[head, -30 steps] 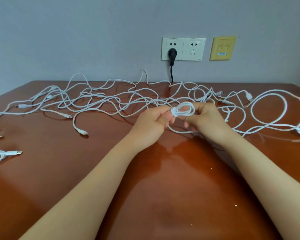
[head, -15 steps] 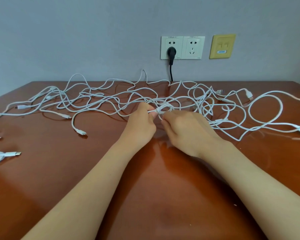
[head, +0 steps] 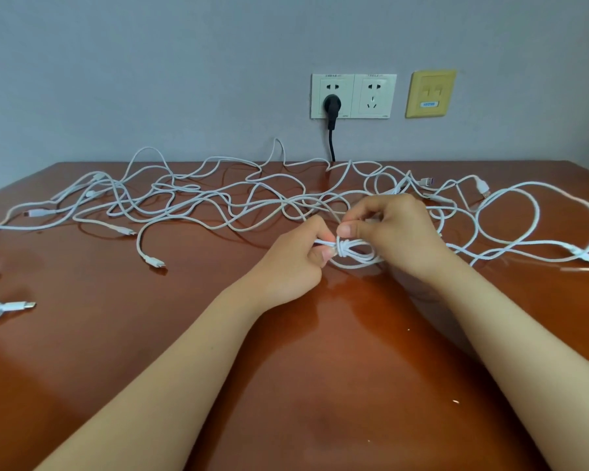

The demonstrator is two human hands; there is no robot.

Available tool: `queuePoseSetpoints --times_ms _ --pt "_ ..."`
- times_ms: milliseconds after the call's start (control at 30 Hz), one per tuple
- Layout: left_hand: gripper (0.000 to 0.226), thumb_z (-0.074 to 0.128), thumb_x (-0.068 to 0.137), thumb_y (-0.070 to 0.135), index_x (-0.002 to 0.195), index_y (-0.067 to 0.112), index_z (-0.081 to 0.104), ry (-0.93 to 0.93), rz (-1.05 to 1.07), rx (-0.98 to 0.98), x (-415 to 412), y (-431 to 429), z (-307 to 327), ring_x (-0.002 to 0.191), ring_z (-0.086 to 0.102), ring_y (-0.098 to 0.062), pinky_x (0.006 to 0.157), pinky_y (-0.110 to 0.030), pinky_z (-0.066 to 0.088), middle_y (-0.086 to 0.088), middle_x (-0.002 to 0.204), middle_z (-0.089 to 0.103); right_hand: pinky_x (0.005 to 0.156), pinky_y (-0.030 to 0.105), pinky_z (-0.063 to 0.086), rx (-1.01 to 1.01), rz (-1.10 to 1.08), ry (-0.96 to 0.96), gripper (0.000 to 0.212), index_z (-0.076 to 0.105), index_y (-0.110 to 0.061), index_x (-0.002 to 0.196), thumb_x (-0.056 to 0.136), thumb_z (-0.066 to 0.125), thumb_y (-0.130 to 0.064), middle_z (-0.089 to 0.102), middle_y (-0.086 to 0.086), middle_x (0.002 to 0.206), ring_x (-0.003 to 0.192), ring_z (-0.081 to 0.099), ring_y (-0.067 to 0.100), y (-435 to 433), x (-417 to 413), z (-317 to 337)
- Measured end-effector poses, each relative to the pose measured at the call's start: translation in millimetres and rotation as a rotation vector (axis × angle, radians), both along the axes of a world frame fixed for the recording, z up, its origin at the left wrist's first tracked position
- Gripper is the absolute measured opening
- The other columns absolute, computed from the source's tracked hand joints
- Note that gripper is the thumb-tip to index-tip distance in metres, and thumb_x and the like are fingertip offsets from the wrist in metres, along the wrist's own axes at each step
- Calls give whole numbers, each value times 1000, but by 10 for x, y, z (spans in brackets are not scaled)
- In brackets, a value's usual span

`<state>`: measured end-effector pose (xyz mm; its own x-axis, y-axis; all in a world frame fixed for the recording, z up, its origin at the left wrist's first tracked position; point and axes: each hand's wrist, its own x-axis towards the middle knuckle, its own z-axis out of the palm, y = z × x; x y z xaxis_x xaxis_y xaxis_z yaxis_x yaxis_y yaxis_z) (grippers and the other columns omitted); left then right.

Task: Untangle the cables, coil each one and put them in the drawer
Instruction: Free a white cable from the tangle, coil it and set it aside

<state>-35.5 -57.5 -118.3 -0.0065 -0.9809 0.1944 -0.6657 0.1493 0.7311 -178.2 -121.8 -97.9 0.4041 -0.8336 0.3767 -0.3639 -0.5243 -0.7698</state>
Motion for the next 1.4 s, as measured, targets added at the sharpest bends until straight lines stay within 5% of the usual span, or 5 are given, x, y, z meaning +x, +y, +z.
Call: queuePoseSetpoints --times_ms 200,467,800,1033,1400 --pt "16 46 89 13 75 21 44 370 -29 -86 -124 -16 34 45 39 0 58 -20 33 6 62 47 39 15 34 523 187 -164 25 68 -18 73 84 57 2 57 -2 55 44 37 7 -69 -130 -6" --pt "20 38 100 11 84 19 48 782 289 -43 -59 -130 -2 45 36 -4 57 -22 34 1 65 45 40 17 42 471 159 -337 14 54 -9 77 86 62 -3 63 0 61 40 44 5 154 218 -95" --pt "35 36 98 4 119 21 58 570 392 -108 -10 -162 -27 105 61 -24 95 -42 49 -10 116 64 72 34 53 313 268 -234 33 60 -23 86 72 65 6 63 2 83 73 59 10 323 302 -108" --pt "27 49 94 13 93 33 68 437 287 -174 -18 -139 -129 70 52 -6 75 -26 43 11 75 62 62 21 47 276 162 -427 19 63 -17 79 91 54 -6 62 -2 65 57 54 2 266 296 -110" --pt "26 61 88 10 88 36 65 565 107 -92 -83 -80 -94 83 67 -1 76 -15 49 9 83 73 60 17 52 526 103 -648 4 67 -8 82 83 63 -9 66 -3 60 52 58 4 194 229 -77"
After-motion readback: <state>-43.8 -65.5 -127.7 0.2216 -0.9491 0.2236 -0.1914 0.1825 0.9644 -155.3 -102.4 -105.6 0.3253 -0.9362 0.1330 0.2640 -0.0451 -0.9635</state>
